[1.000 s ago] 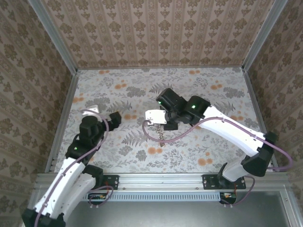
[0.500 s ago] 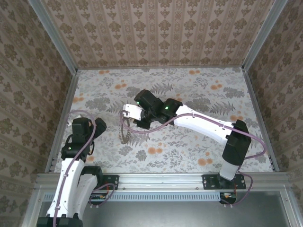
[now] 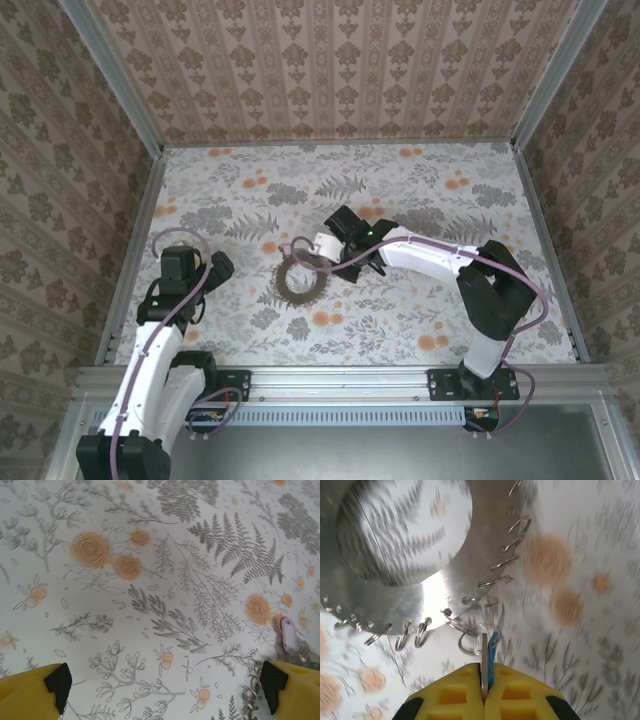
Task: Put the keys on the keyring
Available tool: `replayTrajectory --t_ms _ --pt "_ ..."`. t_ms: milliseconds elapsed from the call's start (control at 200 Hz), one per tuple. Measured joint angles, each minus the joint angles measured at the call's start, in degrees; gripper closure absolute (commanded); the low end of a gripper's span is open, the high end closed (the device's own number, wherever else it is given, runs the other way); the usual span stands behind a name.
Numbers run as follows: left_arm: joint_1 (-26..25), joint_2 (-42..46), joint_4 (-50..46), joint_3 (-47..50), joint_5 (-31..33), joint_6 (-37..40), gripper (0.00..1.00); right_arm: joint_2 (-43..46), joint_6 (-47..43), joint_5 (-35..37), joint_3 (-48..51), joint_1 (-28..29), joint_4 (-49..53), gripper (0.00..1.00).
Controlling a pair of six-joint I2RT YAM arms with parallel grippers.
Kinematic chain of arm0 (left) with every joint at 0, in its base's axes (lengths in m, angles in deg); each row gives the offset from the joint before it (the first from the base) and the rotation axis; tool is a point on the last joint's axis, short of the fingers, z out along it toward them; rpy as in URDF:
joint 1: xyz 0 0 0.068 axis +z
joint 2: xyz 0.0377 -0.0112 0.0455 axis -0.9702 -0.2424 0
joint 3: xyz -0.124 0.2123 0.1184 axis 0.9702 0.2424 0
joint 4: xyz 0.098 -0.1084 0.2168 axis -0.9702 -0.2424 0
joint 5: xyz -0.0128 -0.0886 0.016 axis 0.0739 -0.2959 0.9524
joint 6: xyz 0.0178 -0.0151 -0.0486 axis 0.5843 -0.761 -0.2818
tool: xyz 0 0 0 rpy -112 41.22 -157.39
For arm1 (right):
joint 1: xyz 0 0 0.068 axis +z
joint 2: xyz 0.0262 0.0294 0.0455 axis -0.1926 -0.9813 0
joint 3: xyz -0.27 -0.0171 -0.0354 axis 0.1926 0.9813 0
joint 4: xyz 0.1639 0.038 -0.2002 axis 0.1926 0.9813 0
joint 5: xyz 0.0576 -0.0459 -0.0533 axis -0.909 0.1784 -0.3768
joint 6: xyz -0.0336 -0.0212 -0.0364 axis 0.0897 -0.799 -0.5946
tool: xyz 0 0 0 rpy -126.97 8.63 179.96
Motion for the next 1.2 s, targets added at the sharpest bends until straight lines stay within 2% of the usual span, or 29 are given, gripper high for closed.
replayTrajectory --t_ms 245,475,615,770,970,995,1095,1110,1140,1200 --pt "-7.1 3.9 7.5 4.3 0.8 6.1 0.00 6.9 -2.8 6.1 10.9 -5.1 0.4 0.97" --pt "-13.3 2.5 14.1 8.2 5.3 13.0 0.00 7.3 -4.7 15.3 16.3 -5.6 -0.5 0.81" --pt "-13.8 1.7 17.6 8.4 6.6 17.3 0.00 7.4 -4.7 21.0 16.6 -7.3 -0.6 0.79" --pt "-14.1 -3.5 17.1 2.8 8.8 24.5 0.00 11.0 -4.4 24.9 19.4 -10.5 -1.6 0.76" --pt "-13.0 -8.9 19.6 -0.2 14.1 30.7 0.00 19.1 -1.2 23.4 20.4 -16.5 -2.6 0.71" --pt "-12.4 -9.7 19.5 -0.4 14.3 31.0 0.00 20.9 -0.6 22.6 20.7 -17.4 -3.1 0.68" --pt "-9.0 -12.0 18.1 -2.2 11.7 33.8 0.00 30.4 1.5 19.0 21.6 -20.8 -4.9 0.33" --pt "-8.5 -12.1 17.9 -2.6 11.1 34.4 0.00 32.2 2.1 18.6 21.7 -21.2 -5.3 0.26" --pt "-7.6 -12.1 17.6 -3.4 9.8 35.6 0.00 35.8 2.6 17.5 21.9 -22.0 -6.7 0.03" --pt "-6.7 -11.6 17.4 -5.0 7.2 38.0 0.00 42.3 3.4 15.8 22.2 -22.7 -10.2 0.00"
